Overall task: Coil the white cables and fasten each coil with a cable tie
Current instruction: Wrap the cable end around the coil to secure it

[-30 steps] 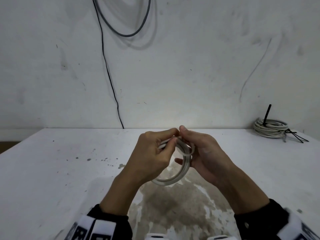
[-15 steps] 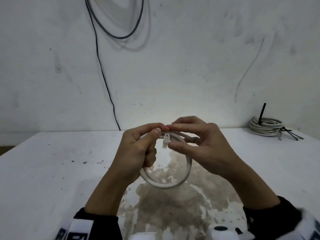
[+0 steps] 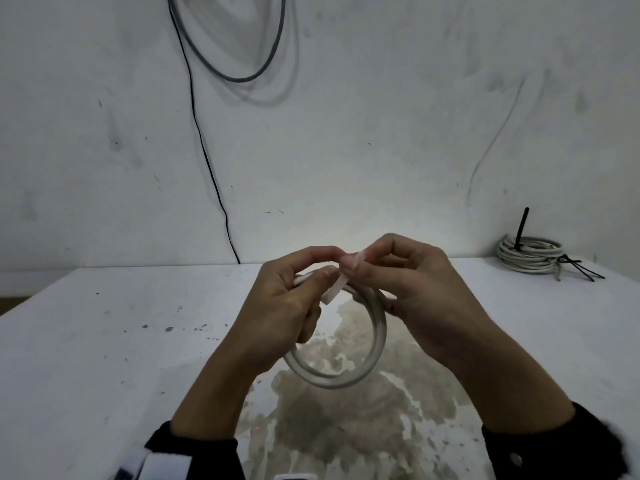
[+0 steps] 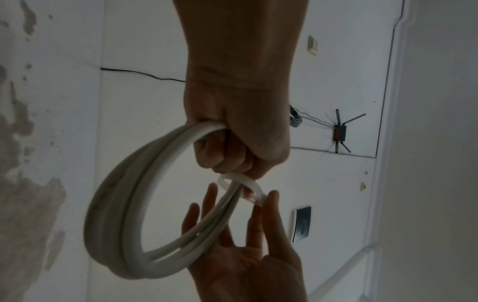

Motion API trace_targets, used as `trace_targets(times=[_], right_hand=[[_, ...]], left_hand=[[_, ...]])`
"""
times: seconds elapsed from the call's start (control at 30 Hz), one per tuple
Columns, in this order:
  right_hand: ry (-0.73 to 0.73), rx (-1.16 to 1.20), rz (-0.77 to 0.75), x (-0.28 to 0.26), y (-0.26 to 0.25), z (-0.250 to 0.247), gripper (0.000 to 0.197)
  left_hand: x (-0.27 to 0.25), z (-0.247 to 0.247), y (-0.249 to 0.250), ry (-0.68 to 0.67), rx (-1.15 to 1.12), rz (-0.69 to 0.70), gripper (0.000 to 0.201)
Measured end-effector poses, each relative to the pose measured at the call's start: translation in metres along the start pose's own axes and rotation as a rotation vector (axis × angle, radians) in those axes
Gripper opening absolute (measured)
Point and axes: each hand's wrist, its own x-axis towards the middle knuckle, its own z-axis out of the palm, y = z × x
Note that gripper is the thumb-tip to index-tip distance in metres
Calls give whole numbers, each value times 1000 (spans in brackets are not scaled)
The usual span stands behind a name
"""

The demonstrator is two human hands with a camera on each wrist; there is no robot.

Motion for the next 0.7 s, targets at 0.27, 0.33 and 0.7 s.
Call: trace_targets(times=[0.27, 0.33, 0.7], right_hand=[[-120, 215, 280, 5, -9, -19, 18], [-117, 278, 329, 8, -8, -21, 18], [343, 382, 218, 20, 12, -14, 21]], left_hand=[[-5, -9, 8, -270, -200, -135, 26], [-6, -9, 8, -316, -207, -145, 27], [-2, -7, -5, -343, -293, -227, 20]])
